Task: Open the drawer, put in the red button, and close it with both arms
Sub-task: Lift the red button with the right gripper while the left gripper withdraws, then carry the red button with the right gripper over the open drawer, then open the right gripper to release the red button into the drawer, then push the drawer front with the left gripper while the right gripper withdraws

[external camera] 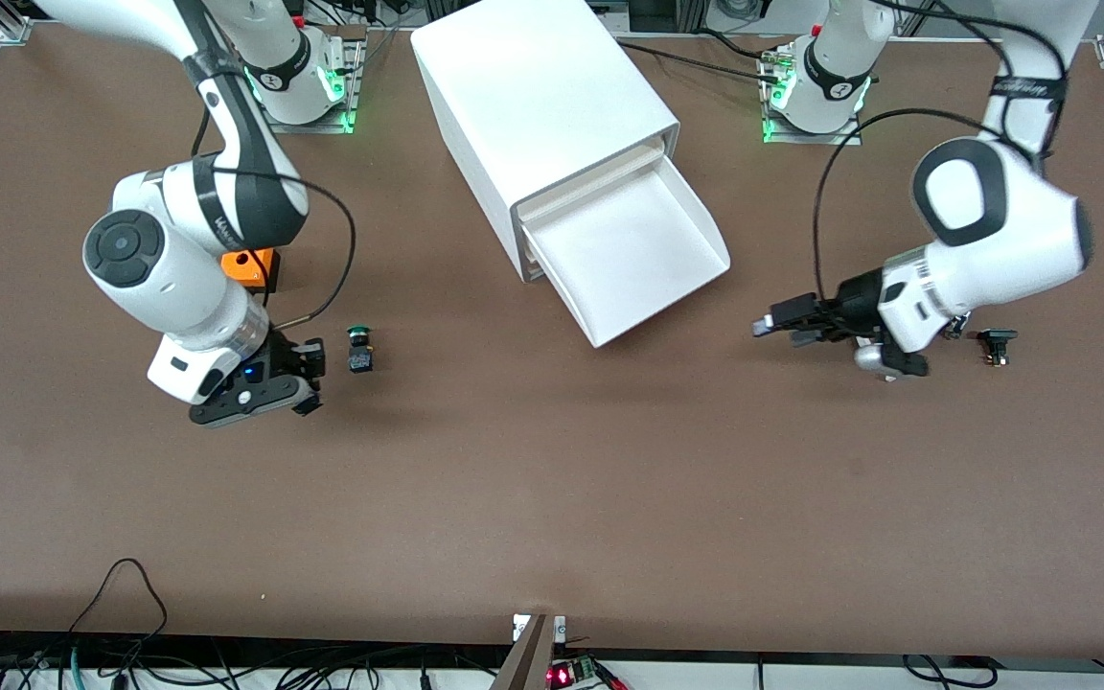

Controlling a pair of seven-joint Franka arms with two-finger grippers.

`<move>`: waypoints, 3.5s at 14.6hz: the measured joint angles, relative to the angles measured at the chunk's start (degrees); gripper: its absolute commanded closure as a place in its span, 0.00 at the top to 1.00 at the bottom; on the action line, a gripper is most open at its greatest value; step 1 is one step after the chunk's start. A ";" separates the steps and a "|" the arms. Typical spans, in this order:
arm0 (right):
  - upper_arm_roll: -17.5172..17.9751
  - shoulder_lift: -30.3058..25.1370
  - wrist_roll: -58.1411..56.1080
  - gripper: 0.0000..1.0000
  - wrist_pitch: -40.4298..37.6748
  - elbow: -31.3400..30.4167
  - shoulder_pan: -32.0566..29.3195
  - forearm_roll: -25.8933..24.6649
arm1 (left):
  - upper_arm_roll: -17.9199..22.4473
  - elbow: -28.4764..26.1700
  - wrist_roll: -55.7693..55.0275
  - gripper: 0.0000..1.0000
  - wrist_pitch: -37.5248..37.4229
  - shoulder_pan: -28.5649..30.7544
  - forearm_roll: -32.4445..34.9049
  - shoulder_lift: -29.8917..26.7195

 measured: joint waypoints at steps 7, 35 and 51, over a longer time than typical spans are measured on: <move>14.86 1.62 -6.94 0.26 -2.00 10.47 0.58 -0.02 | 9.29 10.70 -0.44 1.00 -19.43 0.89 22.09 -5.55; 18.42 19.67 -32.04 1.00 -7.48 20.36 28.20 -18.61 | 8.11 22.37 -23.11 1.00 -34.31 -1.86 48.64 -8.09; 6.42 7.74 28.50 1.00 -14.19 17.92 14.65 -18.65 | -0.65 6.88 -51.35 1.00 -5.80 -6.67 46.09 -0.85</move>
